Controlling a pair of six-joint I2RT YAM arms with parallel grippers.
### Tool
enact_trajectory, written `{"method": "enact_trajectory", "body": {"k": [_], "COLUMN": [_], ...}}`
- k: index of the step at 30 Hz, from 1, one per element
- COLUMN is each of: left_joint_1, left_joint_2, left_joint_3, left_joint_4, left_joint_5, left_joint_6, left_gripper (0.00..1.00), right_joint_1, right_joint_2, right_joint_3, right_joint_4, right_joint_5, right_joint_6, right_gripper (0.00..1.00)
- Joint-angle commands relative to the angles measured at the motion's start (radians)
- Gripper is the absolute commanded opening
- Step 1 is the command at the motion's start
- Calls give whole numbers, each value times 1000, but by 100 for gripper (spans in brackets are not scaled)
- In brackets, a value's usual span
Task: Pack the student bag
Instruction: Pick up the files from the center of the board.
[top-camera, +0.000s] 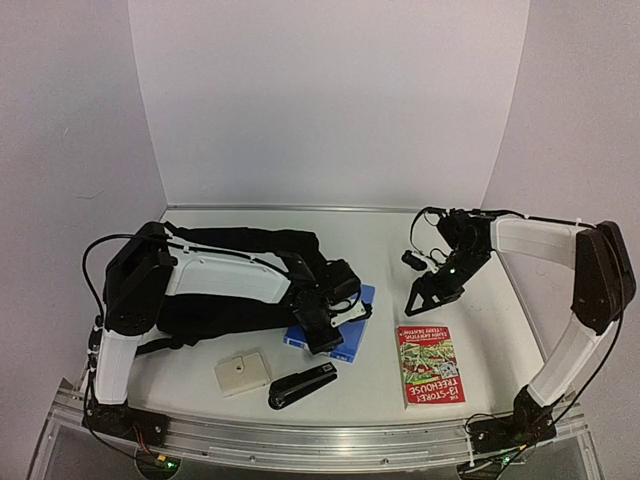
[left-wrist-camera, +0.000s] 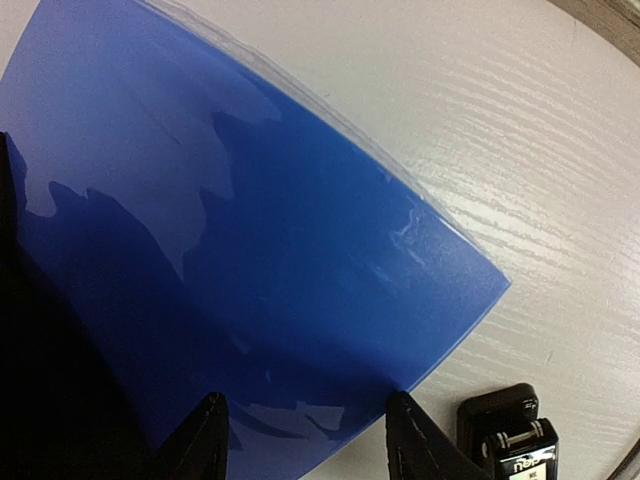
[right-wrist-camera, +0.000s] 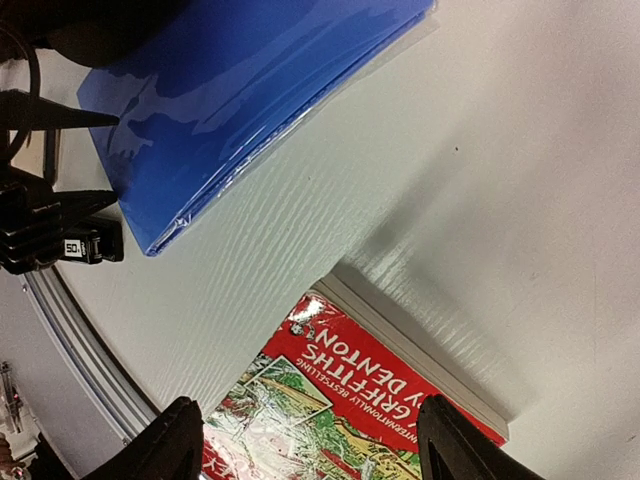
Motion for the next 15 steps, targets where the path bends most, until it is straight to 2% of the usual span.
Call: {"method": "enact_trajectory", "body": {"k": [1,6,10,15], "left_joint_1": [18,29,40,88], "left_joint_2": [-23,-26,14,80], "left_joint_3": [-46,-38,-13,71], "left_joint_4": [-72,-132,-119,-18], "left_joint_5": [-65,-12,3,4], "left_joint_6": [56,76,85,79], "left_gripper": [58,61,55,40], "right_joint_1": [5,5,5,2], "right_joint_2": [27,51,69,103], "right_joint_3": [27,33,42,65], "right_joint_4": [7,16,28,49], "right_joint_5": [-43,-65,-78,-81], "right_joint_6": [19,33,50,91], "right_gripper": [73,73,72,72]}}
